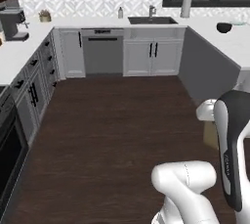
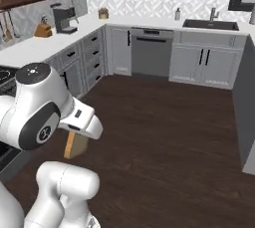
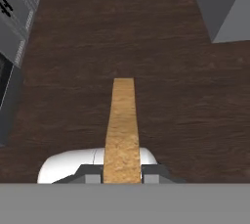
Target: Start the toaster. Once the lever pops up, take the bread to the plate on the dining counter.
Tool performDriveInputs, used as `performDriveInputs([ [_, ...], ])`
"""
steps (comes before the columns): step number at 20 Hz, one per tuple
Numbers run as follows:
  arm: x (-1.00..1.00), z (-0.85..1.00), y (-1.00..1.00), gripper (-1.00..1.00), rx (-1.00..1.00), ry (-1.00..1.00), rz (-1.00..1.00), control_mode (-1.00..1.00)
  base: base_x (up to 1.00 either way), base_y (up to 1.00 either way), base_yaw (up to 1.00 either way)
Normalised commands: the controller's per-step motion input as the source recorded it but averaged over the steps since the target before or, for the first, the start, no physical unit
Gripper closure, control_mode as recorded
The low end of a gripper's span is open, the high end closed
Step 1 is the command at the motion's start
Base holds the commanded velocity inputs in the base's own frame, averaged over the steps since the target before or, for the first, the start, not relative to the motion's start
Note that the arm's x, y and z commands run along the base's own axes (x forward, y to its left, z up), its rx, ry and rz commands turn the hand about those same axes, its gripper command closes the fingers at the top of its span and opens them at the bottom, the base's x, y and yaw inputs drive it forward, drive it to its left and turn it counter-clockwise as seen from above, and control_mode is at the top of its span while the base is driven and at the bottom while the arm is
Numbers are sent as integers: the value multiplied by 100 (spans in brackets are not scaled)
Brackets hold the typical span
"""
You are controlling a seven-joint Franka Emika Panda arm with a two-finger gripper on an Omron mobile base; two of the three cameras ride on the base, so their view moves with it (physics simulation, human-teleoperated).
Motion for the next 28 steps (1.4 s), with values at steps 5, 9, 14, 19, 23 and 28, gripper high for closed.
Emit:
performDriveInputs([
  [5, 0, 0, 0, 100, 0, 0, 0, 100, 100, -82, -25],
  [9, 0, 0, 0, 100, 0, 0, 0, 100, 100, -80, -21],
  [14, 0, 0, 0, 100, 0, 0, 0, 100, 100, -99, -14],
  [19, 0, 0, 0, 100, 0, 0, 0, 100, 98, -100, -12],
  [23, 0, 0, 0, 100, 0, 0, 0, 100, 45, -100, -3],
  [28, 0, 0, 0, 100, 0, 0, 0, 100, -7, -100, 0],
])
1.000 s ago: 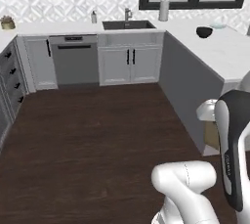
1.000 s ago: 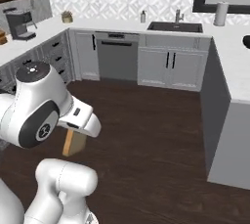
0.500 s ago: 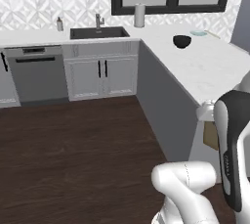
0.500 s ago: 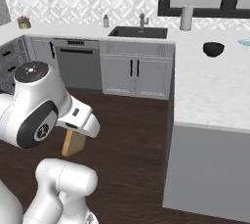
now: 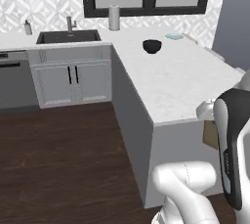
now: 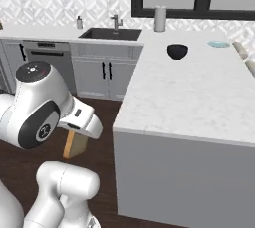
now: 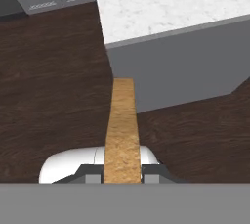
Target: Start the toaster. Once the lever pops up, take the bread to the plate on the dining counter.
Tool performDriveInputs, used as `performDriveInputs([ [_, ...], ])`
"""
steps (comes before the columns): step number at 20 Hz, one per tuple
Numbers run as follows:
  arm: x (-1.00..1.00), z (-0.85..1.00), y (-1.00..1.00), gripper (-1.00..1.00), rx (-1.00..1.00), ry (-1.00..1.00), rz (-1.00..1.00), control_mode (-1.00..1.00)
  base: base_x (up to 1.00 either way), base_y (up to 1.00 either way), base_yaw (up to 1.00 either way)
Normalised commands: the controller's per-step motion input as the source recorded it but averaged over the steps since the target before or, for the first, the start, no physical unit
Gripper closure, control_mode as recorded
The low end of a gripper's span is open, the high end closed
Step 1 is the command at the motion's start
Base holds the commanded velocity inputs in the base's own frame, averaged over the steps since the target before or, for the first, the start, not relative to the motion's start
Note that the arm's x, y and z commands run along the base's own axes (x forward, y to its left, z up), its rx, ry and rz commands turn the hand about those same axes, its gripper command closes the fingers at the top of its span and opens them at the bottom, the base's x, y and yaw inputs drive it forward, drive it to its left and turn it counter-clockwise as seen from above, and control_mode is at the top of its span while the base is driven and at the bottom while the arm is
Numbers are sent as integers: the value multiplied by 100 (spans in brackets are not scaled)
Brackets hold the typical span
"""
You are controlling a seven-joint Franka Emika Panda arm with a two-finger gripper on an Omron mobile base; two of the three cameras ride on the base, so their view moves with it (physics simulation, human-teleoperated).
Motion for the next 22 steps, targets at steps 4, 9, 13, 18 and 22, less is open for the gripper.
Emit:
performDriveInputs([
  [4, 0, 0, 0, 100, 0, 0, 0, 100, -2, -100, 0],
  [9, 0, 0, 0, 100, 0, 0, 0, 100, 0, -100, 0],
  [13, 0, 0, 0, 100, 0, 0, 0, 100, 4, -100, 1],
  [18, 0, 0, 0, 100, 0, 0, 0, 100, 11, -100, 3],
  [22, 0, 0, 0, 100, 0, 0, 0, 100, 25, -100, 5],
])
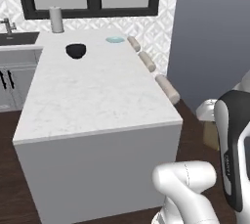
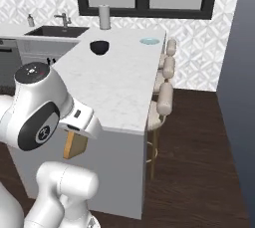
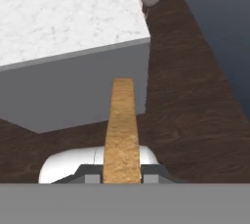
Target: Start the toaster. Once the lever pops up, take the bread to the plate on the dining counter.
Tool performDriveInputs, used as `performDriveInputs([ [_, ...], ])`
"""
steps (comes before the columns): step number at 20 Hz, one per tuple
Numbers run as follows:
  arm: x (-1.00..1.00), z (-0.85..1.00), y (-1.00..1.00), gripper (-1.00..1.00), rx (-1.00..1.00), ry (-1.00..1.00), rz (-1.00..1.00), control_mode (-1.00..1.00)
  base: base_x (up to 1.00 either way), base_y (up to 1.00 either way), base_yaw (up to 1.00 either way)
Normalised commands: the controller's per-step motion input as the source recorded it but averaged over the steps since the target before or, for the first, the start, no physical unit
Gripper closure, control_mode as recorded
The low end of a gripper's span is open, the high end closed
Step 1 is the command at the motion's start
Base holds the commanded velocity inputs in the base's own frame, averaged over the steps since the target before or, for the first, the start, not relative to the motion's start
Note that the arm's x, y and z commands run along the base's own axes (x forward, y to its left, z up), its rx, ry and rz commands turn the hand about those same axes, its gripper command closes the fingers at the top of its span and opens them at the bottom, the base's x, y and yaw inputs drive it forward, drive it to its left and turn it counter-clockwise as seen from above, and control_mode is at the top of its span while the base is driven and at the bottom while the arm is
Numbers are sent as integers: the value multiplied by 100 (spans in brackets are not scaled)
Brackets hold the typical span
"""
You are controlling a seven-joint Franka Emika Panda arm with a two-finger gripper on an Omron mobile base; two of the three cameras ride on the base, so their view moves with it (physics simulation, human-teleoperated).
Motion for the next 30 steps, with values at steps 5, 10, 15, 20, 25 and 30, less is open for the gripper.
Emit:
performDriveInputs([
  [5, 0, 0, 0, 100, 0, 0, 0, 100, 46, -100, 7],
  [10, 0, 0, 0, 100, 0, 0, 0, 100, 74, -100, 13],
  [15, 0, 0, 0, 100, 0, 0, 0, 100, 97, -100, 23],
  [20, 0, 0, 0, 100, 0, 0, 0, 100, 100, -96, 30],
  [25, 0, 0, 0, 100, 0, 0, 0, 100, 100, -78, 41],
  [30, 0, 0, 0, 100, 0, 0, 0, 100, 100, -77, 42],
])
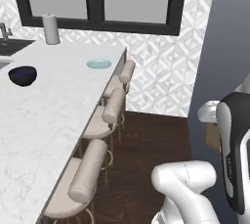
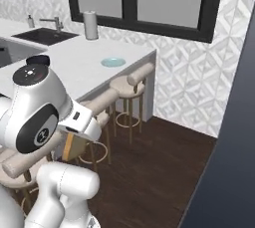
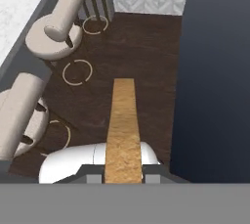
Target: Start the toaster. Once the lever pops up, take the bread to the plate on the dining counter.
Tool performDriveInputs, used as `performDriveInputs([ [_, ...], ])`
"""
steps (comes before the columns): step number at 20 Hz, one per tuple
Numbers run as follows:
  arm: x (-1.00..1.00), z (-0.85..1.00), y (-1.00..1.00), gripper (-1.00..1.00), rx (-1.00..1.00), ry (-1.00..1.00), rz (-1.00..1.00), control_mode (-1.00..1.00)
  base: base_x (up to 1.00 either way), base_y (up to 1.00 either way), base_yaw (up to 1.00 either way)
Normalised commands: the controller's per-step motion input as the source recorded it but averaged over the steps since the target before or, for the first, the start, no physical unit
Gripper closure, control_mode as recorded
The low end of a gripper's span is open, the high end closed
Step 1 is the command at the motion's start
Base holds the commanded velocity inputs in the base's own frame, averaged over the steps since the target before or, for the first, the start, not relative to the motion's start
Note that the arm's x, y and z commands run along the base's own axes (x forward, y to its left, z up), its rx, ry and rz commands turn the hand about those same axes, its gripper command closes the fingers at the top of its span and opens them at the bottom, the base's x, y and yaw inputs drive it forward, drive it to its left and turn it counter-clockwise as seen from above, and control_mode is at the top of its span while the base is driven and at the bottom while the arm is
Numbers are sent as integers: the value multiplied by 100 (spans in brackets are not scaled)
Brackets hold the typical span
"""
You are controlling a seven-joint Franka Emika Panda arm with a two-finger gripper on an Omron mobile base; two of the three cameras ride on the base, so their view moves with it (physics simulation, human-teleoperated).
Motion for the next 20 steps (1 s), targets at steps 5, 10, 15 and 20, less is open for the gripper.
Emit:
performDriveInputs([
  [5, 0, 0, 0, 100, 0, 0, 0, 100, 100, -81, 43],
  [10, 0, 0, 0, 100, 0, 0, 0, 100, 84, -82, 48],
  [15, 0, 0, 0, 100, 0, 0, 0, 100, 63, -84, 51],
  [20, 0, 0, 0, 100, 0, 0, 0, 100, 52, -85, 51],
])
